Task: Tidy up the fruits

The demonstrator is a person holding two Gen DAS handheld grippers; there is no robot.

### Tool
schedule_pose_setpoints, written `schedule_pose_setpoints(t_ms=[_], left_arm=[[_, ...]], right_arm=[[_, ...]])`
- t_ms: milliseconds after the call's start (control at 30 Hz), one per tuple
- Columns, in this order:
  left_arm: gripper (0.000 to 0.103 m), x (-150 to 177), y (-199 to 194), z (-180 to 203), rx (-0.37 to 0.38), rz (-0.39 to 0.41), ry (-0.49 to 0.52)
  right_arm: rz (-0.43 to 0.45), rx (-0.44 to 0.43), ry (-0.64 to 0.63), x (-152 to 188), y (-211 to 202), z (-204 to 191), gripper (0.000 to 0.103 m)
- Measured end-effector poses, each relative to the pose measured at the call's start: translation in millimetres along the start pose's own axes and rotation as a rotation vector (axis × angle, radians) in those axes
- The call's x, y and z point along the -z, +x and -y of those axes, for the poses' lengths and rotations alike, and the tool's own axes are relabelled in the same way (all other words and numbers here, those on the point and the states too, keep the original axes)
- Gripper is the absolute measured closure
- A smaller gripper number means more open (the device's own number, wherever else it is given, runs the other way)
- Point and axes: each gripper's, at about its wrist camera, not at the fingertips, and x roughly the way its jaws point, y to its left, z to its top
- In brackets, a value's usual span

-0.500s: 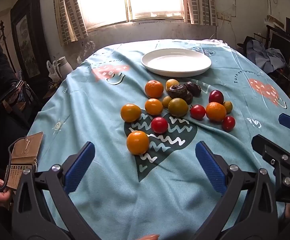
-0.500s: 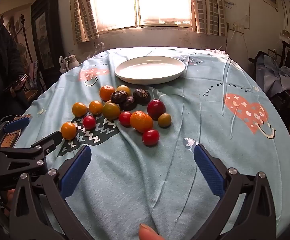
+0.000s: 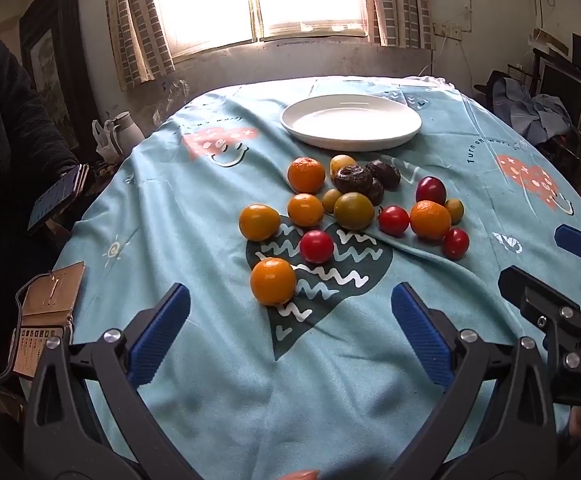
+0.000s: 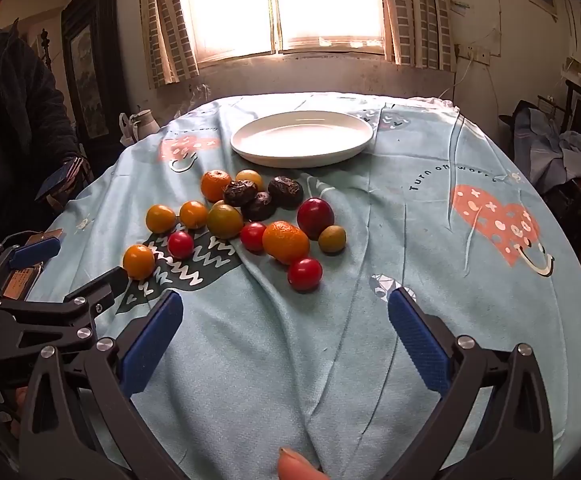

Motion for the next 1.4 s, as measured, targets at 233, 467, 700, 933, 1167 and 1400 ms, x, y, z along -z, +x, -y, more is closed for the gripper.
schedule_pose_setpoints(t_ms=[233, 467, 700, 933, 1167, 1400], left_arm=[[0.002, 2.7, 0.7, -0.4, 0.000, -0.008, 0.001], [0.002, 3.1, 1.5, 0.6, 0.001, -0.011, 0.001], [0.002, 3.3, 2.6, 2.4, 0.002, -0.018, 0.001], [0.002, 4.8, 4.3, 4.8, 0.004, -0.026, 0.004], [0.002, 4.7, 5.7, 5.9, 0.007, -0.033, 0.006], [0.002, 4.8, 6.2, 6.5, 0.007, -0.036, 0.007]], right_arm=[[-0.001, -0.003, 0.002, 0.0, -0.3, -0.2, 0.001], [-0.001, -0.003, 0.003, 0.6, -0.8, 0.2, 0.001], [0.001, -0.004, 0.001, 2.0, -0.7, 0.8, 0.001], [-0.001, -0.006, -0.001, -0.8, -0.9, -2.7, 0.001], [0.001, -0.008, 0.003, 0.1, -0.2, -1.4, 0.001], [0.001, -0.009, 0.005, 0.5, -0.1, -1.8, 0.001]])
